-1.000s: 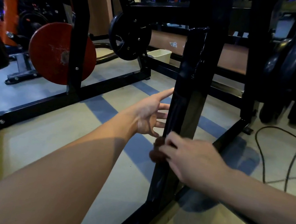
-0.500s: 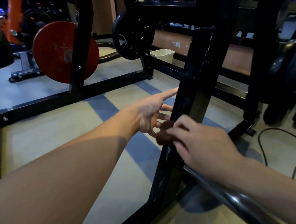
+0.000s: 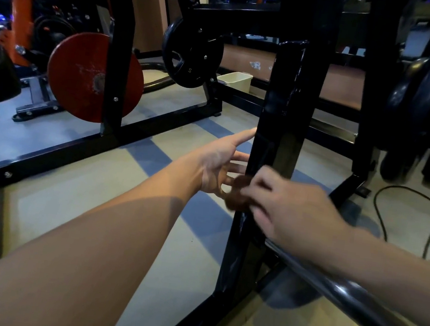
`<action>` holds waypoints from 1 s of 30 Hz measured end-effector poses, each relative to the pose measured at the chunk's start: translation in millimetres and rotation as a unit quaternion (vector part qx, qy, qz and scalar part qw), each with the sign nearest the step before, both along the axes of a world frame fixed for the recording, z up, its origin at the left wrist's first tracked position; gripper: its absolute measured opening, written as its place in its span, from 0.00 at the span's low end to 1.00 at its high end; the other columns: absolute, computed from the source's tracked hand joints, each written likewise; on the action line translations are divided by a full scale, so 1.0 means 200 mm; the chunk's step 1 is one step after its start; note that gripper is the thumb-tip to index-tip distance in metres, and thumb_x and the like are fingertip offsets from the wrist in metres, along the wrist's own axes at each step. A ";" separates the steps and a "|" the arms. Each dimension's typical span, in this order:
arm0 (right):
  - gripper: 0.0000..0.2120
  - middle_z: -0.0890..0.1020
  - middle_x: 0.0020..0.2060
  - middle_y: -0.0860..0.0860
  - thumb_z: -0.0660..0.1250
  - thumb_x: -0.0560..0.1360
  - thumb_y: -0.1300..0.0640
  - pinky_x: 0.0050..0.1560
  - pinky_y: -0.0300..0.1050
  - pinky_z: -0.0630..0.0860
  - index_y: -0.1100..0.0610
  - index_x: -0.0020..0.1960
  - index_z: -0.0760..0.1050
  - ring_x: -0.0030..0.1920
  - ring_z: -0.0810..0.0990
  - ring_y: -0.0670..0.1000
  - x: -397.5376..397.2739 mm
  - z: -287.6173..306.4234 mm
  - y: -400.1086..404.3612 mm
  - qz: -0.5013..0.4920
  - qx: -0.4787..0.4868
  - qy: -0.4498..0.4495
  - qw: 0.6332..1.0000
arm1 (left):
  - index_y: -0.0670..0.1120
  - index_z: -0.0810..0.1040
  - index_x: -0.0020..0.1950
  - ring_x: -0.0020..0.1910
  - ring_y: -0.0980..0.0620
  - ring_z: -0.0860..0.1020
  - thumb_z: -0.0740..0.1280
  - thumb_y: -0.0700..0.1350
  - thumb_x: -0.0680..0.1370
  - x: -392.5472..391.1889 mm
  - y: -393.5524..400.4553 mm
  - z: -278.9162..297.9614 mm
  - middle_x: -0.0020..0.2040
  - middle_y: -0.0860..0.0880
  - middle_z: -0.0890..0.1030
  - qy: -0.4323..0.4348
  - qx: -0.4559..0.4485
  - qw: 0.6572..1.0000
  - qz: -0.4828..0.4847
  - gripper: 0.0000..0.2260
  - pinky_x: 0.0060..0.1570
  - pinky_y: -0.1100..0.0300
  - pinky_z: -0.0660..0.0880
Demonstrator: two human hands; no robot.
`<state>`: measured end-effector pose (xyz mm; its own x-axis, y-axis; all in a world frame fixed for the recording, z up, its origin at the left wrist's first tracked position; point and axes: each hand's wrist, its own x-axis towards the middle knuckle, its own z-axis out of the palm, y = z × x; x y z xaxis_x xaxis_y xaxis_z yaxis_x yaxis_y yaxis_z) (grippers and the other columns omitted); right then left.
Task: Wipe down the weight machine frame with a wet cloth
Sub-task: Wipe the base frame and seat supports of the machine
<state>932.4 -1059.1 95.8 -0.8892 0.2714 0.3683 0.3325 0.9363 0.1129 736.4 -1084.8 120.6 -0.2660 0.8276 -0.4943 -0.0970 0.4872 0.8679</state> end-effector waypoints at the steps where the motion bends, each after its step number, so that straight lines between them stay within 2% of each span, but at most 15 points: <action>1: 0.16 0.70 0.63 0.45 0.61 0.82 0.45 0.36 0.44 0.69 0.44 0.69 0.73 0.41 0.76 0.50 0.00 -0.05 -0.04 0.009 -0.017 -0.045 0.999 | 0.47 0.82 0.62 0.57 0.44 0.82 0.66 0.72 0.74 0.00 0.00 0.00 0.51 0.48 0.86 0.007 0.007 1.000 -0.001 0.32 0.71 0.36 0.65; 3: 0.16 0.69 0.64 0.47 0.59 0.84 0.46 0.40 0.46 0.73 0.45 0.70 0.72 0.46 0.79 0.51 0.00 -0.11 -0.09 0.029 -0.034 -0.114 0.992 | 0.46 0.82 0.63 0.61 0.41 0.82 0.66 0.70 0.76 0.00 0.00 0.01 0.58 0.47 0.86 0.013 0.029 0.999 0.003 0.30 0.72 0.39 0.67; 4: 0.15 0.70 0.64 0.46 0.58 0.84 0.47 0.42 0.47 0.75 0.45 0.70 0.72 0.48 0.80 0.52 -0.01 -0.11 -0.09 0.038 -0.026 -0.119 0.992 | 0.45 0.82 0.62 0.61 0.42 0.82 0.66 0.68 0.77 0.00 0.00 0.01 0.60 0.45 0.85 0.007 0.040 0.999 0.007 0.29 0.72 0.43 0.69; 6: 0.15 0.72 0.63 0.43 0.58 0.83 0.46 0.43 0.49 0.79 0.43 0.69 0.73 0.49 0.81 0.51 -0.01 -0.04 -0.03 0.031 0.010 -0.075 0.997 | 0.46 0.82 0.61 0.55 0.44 0.82 0.66 0.66 0.78 0.01 0.00 0.02 0.62 0.43 0.84 -0.003 0.050 0.999 0.010 0.26 0.66 0.50 0.76; 8: 0.15 0.74 0.61 0.42 0.59 0.82 0.45 0.37 0.49 0.79 0.43 0.66 0.75 0.45 0.82 0.52 -0.01 0.07 0.05 0.002 0.050 0.012 0.999 | 0.47 0.82 0.59 0.50 0.45 0.81 0.66 0.66 0.78 0.01 0.01 0.01 0.56 0.44 0.84 -0.002 0.047 0.999 0.012 0.24 0.61 0.51 0.76; 10: 0.15 0.75 0.60 0.43 0.60 0.81 0.45 0.33 0.49 0.78 0.45 0.65 0.77 0.41 0.81 0.53 -0.01 0.16 0.10 -0.026 0.055 0.085 0.994 | 0.50 0.81 0.53 0.49 0.46 0.81 0.67 0.68 0.77 0.01 0.01 0.01 0.51 0.47 0.83 0.012 0.048 0.999 0.014 0.22 0.67 0.48 0.75; 12: 0.16 0.75 0.58 0.44 0.60 0.80 0.45 0.31 0.50 0.78 0.47 0.65 0.78 0.38 0.80 0.53 -0.02 0.16 0.11 -0.034 0.045 0.100 0.993 | 0.51 0.81 0.52 0.48 0.47 0.82 0.67 0.69 0.76 0.00 0.01 0.00 0.47 0.48 0.84 0.032 0.049 0.998 0.009 0.22 0.69 0.47 0.72; 14: 0.17 0.74 0.59 0.46 0.59 0.80 0.45 0.32 0.47 0.76 0.46 0.66 0.76 0.40 0.80 0.53 -0.02 0.08 0.06 -0.016 0.047 0.062 0.997 | 0.49 0.82 0.53 0.42 0.50 0.82 0.65 0.69 0.77 0.00 0.00 0.01 0.44 0.49 0.85 0.032 0.046 0.998 -0.007 0.24 0.63 0.52 0.73; 16: 0.17 0.71 0.62 0.46 0.59 0.82 0.46 0.38 0.46 0.74 0.44 0.69 0.73 0.46 0.81 0.53 -0.01 -0.05 -0.03 0.007 0.014 -0.024 1.000 | 0.49 0.84 0.52 0.44 0.49 0.81 0.64 0.70 0.77 0.00 0.00 0.01 0.48 0.49 0.85 0.037 0.046 0.998 -0.018 0.25 0.57 0.51 0.73; 19: 0.15 0.70 0.64 0.46 0.58 0.84 0.48 0.46 0.50 0.78 0.45 0.69 0.72 0.51 0.81 0.54 -0.03 -0.15 -0.11 0.029 -0.022 -0.122 0.992 | 0.50 0.85 0.51 0.50 0.47 0.81 0.64 0.71 0.76 -0.01 0.00 0.01 0.52 0.49 0.85 0.045 0.049 0.998 -0.013 0.25 0.61 0.49 0.70; 21: 0.14 0.72 0.63 0.45 0.57 0.84 0.48 0.41 0.47 0.75 0.44 0.68 0.73 0.50 0.82 0.53 -0.04 -0.08 -0.06 0.020 0.017 -0.092 0.995 | 0.50 0.85 0.52 0.49 0.48 0.82 0.64 0.71 0.76 -0.01 0.00 0.01 0.52 0.49 0.86 0.045 0.045 0.998 -0.016 0.26 0.61 0.49 0.71; 24: 0.16 0.74 0.61 0.44 0.56 0.82 0.45 0.33 0.45 0.75 0.45 0.66 0.76 0.44 0.82 0.53 -0.04 0.12 0.06 -0.024 0.085 0.033 0.996 | 0.49 0.82 0.50 0.41 0.52 0.82 0.62 0.69 0.79 0.01 0.00 0.02 0.40 0.51 0.85 0.053 0.049 0.997 -0.014 0.24 0.60 0.51 0.73; 26: 0.17 0.76 0.60 0.44 0.59 0.81 0.45 0.29 0.45 0.74 0.48 0.64 0.79 0.39 0.81 0.53 -0.05 0.16 0.08 -0.044 0.073 0.095 0.992 | 0.50 0.80 0.49 0.46 0.50 0.82 0.63 0.69 0.78 0.01 0.00 0.03 0.40 0.51 0.84 0.068 0.052 0.996 -0.005 0.22 0.63 0.49 0.74; 30: 0.14 0.77 0.62 0.44 0.63 0.80 0.47 0.30 0.43 0.70 0.47 0.64 0.77 0.41 0.82 0.52 -0.05 -0.02 0.00 -0.017 0.051 0.029 0.998 | 0.47 0.84 0.58 0.49 0.48 0.80 0.64 0.69 0.77 0.00 0.00 0.01 0.50 0.47 0.84 0.053 0.051 0.997 -0.011 0.28 0.59 0.49 0.78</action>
<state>921.5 -1059.5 92.6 -0.8570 0.2591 0.4453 0.3717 0.9095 0.1860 736.1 -1085.1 122.9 -0.2939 0.8785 -0.3766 0.0079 0.3962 0.9181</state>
